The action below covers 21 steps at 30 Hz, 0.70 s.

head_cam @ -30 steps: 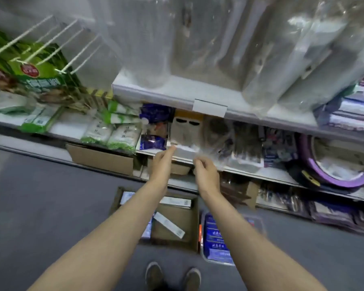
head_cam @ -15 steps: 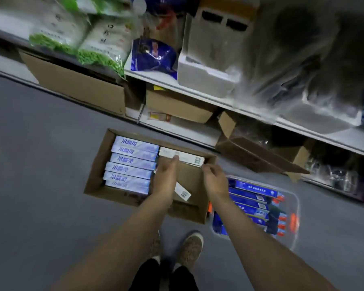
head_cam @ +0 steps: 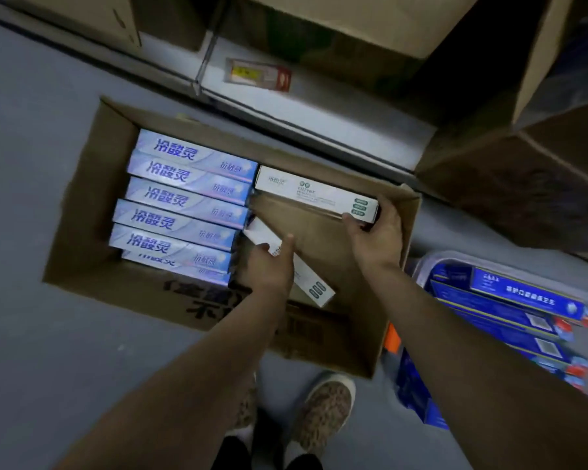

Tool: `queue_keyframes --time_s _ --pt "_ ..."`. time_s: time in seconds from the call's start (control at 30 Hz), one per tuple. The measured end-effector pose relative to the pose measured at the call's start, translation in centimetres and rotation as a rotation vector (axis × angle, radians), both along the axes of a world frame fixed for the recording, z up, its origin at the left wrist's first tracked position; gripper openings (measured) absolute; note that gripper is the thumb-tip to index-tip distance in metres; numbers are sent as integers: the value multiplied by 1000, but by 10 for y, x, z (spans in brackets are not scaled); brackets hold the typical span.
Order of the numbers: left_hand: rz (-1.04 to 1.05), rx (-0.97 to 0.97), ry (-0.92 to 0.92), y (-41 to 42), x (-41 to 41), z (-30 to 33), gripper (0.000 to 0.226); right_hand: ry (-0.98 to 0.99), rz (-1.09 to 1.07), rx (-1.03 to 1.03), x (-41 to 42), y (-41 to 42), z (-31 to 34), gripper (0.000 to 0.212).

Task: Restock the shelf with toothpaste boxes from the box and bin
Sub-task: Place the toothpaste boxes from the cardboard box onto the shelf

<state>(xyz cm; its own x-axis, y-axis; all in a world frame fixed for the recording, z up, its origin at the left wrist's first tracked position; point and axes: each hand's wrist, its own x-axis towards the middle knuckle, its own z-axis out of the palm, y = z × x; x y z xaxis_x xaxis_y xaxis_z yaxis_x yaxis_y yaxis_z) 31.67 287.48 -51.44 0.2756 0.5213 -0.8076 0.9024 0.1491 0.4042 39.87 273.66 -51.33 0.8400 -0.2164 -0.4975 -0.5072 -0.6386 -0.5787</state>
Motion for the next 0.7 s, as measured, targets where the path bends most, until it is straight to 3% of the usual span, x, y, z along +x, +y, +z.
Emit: queue_keyframes --time_s 0.13,0.4,0.7 --pt "81 92 92 -6 -1 -33 80 -43 23 -27 -4 -1 -31 83" --pt "268 -78 171 -28 -2 -80 88 -185 -57 -72 -12 5 -55 80" --pt "242 -117 212 -17 -2 -86 60 -167 61 -91 -15 -1 -53 54"
